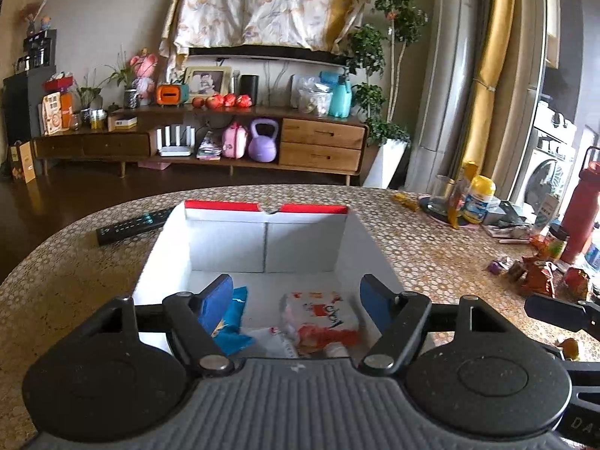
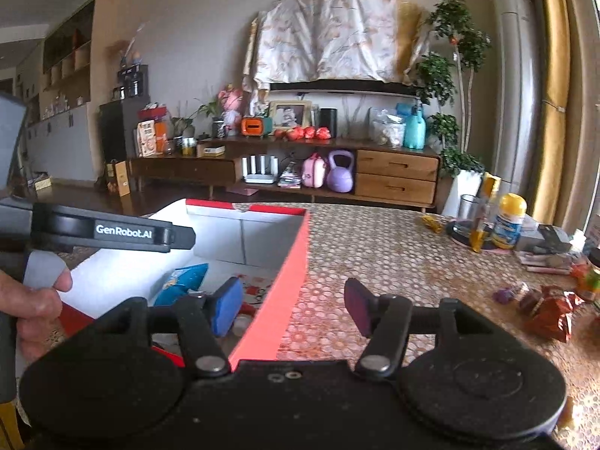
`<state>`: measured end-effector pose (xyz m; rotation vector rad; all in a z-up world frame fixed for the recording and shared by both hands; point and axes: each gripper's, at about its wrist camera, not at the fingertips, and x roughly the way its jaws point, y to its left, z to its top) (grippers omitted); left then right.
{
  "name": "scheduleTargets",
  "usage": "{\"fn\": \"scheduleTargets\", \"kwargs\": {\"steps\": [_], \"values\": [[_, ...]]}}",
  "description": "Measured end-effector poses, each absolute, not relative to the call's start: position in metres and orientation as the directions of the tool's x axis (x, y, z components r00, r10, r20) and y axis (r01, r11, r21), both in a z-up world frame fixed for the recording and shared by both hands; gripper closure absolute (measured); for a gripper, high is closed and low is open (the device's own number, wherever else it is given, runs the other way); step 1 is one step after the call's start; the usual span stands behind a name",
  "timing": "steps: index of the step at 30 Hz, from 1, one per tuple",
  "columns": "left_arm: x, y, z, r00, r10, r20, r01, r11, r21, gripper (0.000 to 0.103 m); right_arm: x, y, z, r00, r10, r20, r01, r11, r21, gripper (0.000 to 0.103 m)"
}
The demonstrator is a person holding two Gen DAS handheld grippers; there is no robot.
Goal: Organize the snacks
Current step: 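Move both open grippers back from the shoebox toward the remaining snacks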
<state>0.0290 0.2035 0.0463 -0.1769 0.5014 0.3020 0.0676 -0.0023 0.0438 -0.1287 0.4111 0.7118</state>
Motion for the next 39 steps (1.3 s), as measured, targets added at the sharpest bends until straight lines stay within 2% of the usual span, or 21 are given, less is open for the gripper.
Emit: {"fn": "scheduleTargets", "kwargs": {"steps": [3,8,10,20,24,39], "values": [[0.030,0.194,0.049,0.841,0.230,-0.490,-0.308,0.948,-0.085,0.022,0.069,-0.011,0.044,0.694,0.596,-0.404,-0.642,0.766,0.028,0.041],[0.033,0.177,0.054,0.854,0.210,-0.476,-0.274,0.959,-0.068,0.019,0.072,-0.027,0.044,0.720,0.573,-0.392,-0.608,0.793,0.043,0.038],[0.035,0.169,0.054,0.858,0.209,-0.470,-0.267,0.962,-0.060,0.013,0.073,-0.034,0.043,0.732,0.559,-0.389,-0.590,0.806,0.048,0.036],[0.050,0.134,0.055,0.871,0.133,-0.473,-0.176,0.983,-0.049,0.013,0.082,-0.079,0.033,0.793,0.467,-0.391,-0.483,0.873,0.062,0.022],[0.057,0.120,0.054,0.876,0.103,-0.472,-0.143,0.988,-0.049,0.006,0.088,-0.098,0.027,0.812,0.424,-0.402,-0.435,0.898,0.068,0.018],[0.082,0.065,0.048,0.869,-0.016,-0.495,-0.001,0.999,-0.033,0.001,0.105,-0.155,0.000,0.843,0.296,-0.450,-0.296,0.953,0.073,0.017]]}}
